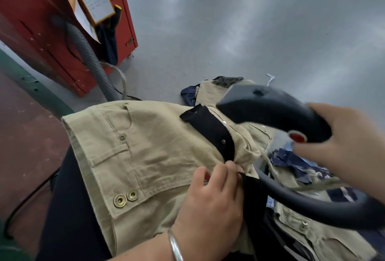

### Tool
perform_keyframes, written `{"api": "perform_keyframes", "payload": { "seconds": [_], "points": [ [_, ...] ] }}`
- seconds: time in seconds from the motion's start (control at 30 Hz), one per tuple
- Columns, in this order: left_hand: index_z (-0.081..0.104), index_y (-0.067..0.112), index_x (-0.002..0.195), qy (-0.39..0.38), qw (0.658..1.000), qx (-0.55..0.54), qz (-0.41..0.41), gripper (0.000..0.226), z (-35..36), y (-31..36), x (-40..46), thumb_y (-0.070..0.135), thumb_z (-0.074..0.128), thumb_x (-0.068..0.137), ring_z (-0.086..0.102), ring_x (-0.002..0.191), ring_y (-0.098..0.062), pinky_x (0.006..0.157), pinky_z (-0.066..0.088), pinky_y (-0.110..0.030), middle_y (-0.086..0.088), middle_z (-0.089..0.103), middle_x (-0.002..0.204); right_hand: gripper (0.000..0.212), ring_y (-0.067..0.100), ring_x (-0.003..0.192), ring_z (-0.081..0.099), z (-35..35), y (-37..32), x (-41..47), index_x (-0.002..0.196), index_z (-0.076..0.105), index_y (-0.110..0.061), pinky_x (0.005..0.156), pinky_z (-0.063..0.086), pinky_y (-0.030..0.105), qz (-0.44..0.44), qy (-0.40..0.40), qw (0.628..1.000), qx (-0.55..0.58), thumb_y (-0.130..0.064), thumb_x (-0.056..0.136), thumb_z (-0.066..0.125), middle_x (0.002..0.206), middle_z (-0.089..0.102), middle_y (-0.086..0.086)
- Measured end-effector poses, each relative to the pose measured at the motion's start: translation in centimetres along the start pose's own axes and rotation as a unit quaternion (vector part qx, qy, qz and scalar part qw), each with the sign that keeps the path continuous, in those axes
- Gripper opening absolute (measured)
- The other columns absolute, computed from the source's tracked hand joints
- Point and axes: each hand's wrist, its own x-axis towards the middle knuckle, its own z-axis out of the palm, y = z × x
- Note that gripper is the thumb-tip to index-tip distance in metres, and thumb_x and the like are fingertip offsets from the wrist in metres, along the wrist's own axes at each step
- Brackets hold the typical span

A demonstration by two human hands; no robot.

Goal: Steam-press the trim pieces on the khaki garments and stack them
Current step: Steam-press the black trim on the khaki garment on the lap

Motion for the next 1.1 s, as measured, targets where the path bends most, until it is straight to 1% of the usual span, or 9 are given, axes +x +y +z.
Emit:
{"api": "perform_keyframes", "payload": {
  "seconds": [0.13,0.2,0.37,0.57,0.77,0.83,0.93,1.0,1.1],
  "points": [
    [0.073,0.007,0.099,-0.004,1.000,0.002,0.002,0.039,0.2,0.1,-0.1,0.014,0.039,0.081,0.062,0.080,-0.026,0.070,0.050,-0.032,-0.017,0.068,0.107,0.028,0.008,0.045,0.053,0.9,-0.8,0.2,0.079,0.053,-0.042,0.044,0.037,0.027,0.003,-0.083,0.990,-0.116,-0.033,0.064,0.074,0.058,0.061,-0.014],
    [0.073,0.007,0.094,-0.001,1.000,0.002,0.006,0.038,0.2,0.1,-0.1,0.014,0.039,0.080,0.062,0.080,-0.026,0.071,0.051,-0.033,-0.018,0.068,0.108,0.020,0.009,0.049,0.053,1.5,-1.6,1.7,0.075,0.055,-0.035,0.047,0.034,0.026,-0.008,-0.079,0.989,-0.126,-0.034,0.067,0.073,0.051,0.056,-0.007],
    [0.072,0.005,0.093,0.008,1.000,-0.003,0.004,0.035,0.4,-0.1,-0.1,0.014,0.040,0.081,0.061,0.079,-0.025,0.070,0.049,-0.031,-0.018,0.068,0.106,0.013,0.004,0.057,0.046,3.0,-4.2,7.0,0.084,0.058,-0.029,0.049,0.026,0.023,-0.053,-0.039,0.988,-0.139,-0.038,0.077,0.065,0.064,0.052,-0.012],
    [0.071,0.005,0.100,0.019,1.000,0.000,-0.002,0.036,0.5,0.0,-0.1,0.014,0.041,0.083,0.061,0.080,-0.024,0.070,0.050,-0.031,-0.015,0.068,0.104,0.014,0.025,0.068,0.057,5.7,-6.5,12.6,0.098,0.061,-0.020,0.053,0.033,0.024,-0.025,-0.054,0.989,-0.137,-0.027,0.086,0.067,0.074,0.056,0.000],
    [0.072,0.007,0.099,0.012,1.000,0.005,-0.001,0.037,0.3,-0.3,-0.1,0.017,0.041,0.081,0.062,0.082,-0.024,0.072,0.049,-0.030,-0.014,0.068,0.107,0.012,0.019,0.055,0.063,2.5,-5.3,8.7,0.086,0.062,-0.025,0.047,0.039,0.022,-0.023,-0.019,0.999,-0.036,-0.026,0.077,0.070,0.060,0.060,-0.004],
    [0.072,0.007,0.097,0.017,1.000,-0.001,0.001,0.035,0.3,-0.2,-0.1,0.016,0.042,0.082,0.062,0.081,-0.024,0.070,0.050,-0.031,-0.015,0.068,0.106,0.015,0.016,0.052,0.061,1.3,-4.3,5.7,0.082,0.060,-0.033,0.048,0.044,0.025,-0.016,-0.003,0.999,-0.036,-0.035,0.070,0.068,0.054,0.058,-0.006],
    [0.071,0.007,0.096,0.025,1.000,-0.004,0.009,0.035,0.2,-0.1,-0.3,0.016,0.040,0.082,0.058,0.081,-0.025,0.067,0.045,-0.032,-0.015,0.067,0.105,0.040,0.016,0.048,0.059,-0.5,-3.4,2.3,0.086,0.057,-0.044,0.052,0.054,0.038,-0.022,0.009,0.999,-0.049,-0.057,0.049,0.050,0.066,0.062,-0.021],
    [0.070,0.007,0.097,0.025,1.000,0.003,0.014,0.036,0.3,0.0,-0.3,0.017,0.039,0.083,0.056,0.083,-0.025,0.067,0.043,-0.032,-0.015,0.066,0.105,0.039,0.016,0.048,0.055,-0.8,-3.3,1.7,0.082,0.055,-0.048,0.052,0.051,0.040,-0.030,-0.013,0.997,-0.068,-0.057,0.046,0.046,0.057,0.060,-0.010],
    [0.070,0.007,0.096,0.016,1.000,0.004,0.020,0.035,0.2,0.1,-0.3,0.016,0.038,0.084,0.056,0.082,-0.025,0.067,0.043,-0.032,-0.015,0.066,0.103,0.017,0.008,0.050,0.050,-0.1,-4.8,2.6,0.073,0.054,-0.041,0.048,0.034,0.025,-0.028,-0.079,0.986,-0.146,-0.051,0.059,0.055,0.051,0.052,-0.010]
  ]
}}
